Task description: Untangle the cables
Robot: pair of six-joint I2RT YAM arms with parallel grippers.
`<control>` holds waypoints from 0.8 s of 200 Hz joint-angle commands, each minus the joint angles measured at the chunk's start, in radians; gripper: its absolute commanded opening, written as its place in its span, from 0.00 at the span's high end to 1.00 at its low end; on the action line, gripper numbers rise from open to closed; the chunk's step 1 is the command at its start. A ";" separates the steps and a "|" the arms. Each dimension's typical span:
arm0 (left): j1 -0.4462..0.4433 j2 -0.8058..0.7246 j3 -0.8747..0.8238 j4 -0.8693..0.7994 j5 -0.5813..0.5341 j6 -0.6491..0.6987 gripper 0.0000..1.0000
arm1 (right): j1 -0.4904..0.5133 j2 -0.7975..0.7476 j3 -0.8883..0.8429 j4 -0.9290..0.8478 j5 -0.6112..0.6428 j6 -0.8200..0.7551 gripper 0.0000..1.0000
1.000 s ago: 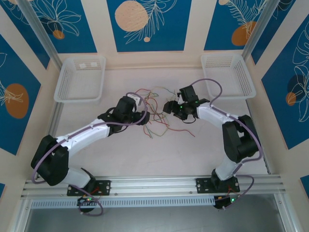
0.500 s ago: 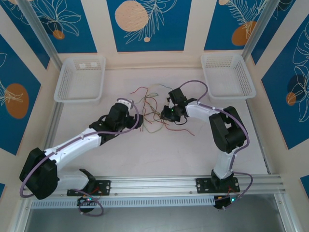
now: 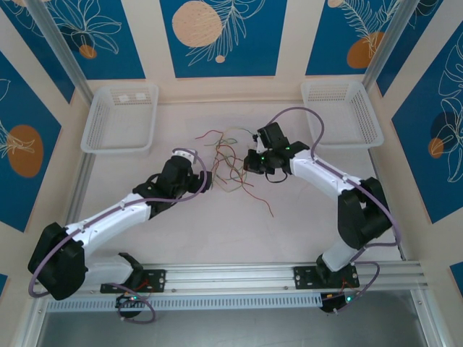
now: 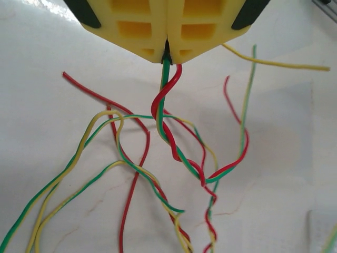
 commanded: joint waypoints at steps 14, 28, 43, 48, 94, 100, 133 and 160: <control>-0.006 -0.049 -0.023 0.019 -0.038 -0.004 0.13 | 0.004 -0.074 0.025 -0.077 0.039 -0.039 0.96; -0.006 -0.069 -0.038 0.029 -0.044 -0.002 0.12 | 0.006 -0.106 0.019 -0.078 0.055 -0.057 0.97; -0.006 -0.102 -0.059 0.048 -0.044 0.007 0.12 | 0.006 -0.151 -0.005 -0.051 0.055 -0.093 0.98; -0.006 -0.118 -0.071 0.061 -0.039 0.012 0.12 | 0.006 -0.167 -0.016 -0.037 0.046 -0.110 0.99; -0.004 -0.403 -0.268 0.312 0.068 0.101 0.08 | 0.047 -0.323 -0.099 0.058 -0.050 -0.258 1.00; -0.003 -0.443 -0.285 0.330 0.084 0.113 0.08 | 0.057 -0.338 -0.104 0.061 -0.045 -0.270 1.00; -0.002 -0.641 -0.336 0.354 0.202 0.186 0.08 | 0.108 -0.454 -0.182 0.175 -0.083 -0.340 1.00; -0.002 -0.736 -0.320 0.319 0.306 0.222 0.09 | 0.133 -0.550 -0.277 0.306 -0.133 -0.391 1.00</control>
